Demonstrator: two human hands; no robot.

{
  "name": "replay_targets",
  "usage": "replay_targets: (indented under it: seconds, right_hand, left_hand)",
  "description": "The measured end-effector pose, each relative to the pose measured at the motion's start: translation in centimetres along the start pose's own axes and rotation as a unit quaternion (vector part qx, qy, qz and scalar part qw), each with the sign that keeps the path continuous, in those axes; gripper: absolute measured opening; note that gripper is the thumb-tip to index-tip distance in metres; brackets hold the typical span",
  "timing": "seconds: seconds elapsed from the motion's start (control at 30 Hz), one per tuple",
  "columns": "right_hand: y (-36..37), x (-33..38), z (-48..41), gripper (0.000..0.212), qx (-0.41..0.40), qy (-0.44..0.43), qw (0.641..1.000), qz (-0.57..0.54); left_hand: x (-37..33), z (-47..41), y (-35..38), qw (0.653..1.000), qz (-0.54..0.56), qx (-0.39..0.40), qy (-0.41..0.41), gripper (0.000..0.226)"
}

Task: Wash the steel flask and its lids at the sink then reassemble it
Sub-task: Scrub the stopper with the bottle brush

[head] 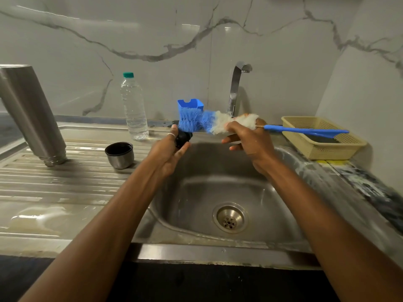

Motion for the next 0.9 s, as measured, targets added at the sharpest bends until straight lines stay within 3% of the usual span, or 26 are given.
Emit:
replay_targets:
  seconds: [0.13, 0.3, 0.6, 0.7, 0.8, 0.9]
  right_hand:
    - [2.1, -1.8, 0.2, 0.015, 0.034, 0.026, 0.999, -0.007]
    - [0.3, -0.7, 0.0, 0.006, 0.011, 0.01, 1.0, -0.01]
    - [1.7, -0.9, 0.3, 0.007, 0.031, 0.0, 1.0, 0.003]
    - [2.2, -1.2, 0.5, 0.009, 0.034, 0.005, 0.999, 0.015]
    - [1.1, -0.8, 0.3, 0.005, 0.015, 0.006, 1.0, 0.001]
    - [0.0, -0.2, 0.1, 0.007, -0.002, 0.0, 1.0, -0.011]
  left_hand:
    - [0.6, 0.4, 1.0, 1.0, -0.001, 0.015, -0.01, 0.022]
    - [-0.1, 0.3, -0.4, 1.0, 0.022, -0.016, -0.002, 0.022]
    - [0.2, 0.5, 0.5, 1.0, -0.002, 0.01, -0.013, 0.017]
    - [0.5, 0.3, 1.1, 0.998, -0.025, 0.054, -0.016, 0.022]
    - [0.3, 0.3, 1.0, 0.998, -0.011, 0.06, 0.0, 0.031]
    - [-0.1, 0.3, 1.0, 0.998, -0.002, 0.055, 0.015, 0.025]
Point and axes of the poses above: each hand's wrist, its own z-axis away from the middle knuckle, its own y-axis out of the palm, x = y × z, the point moved 8 cm from there along -z, towards the middle knuckle, and after that the axes turned 13 degrees about x, right-handed, at the moved point
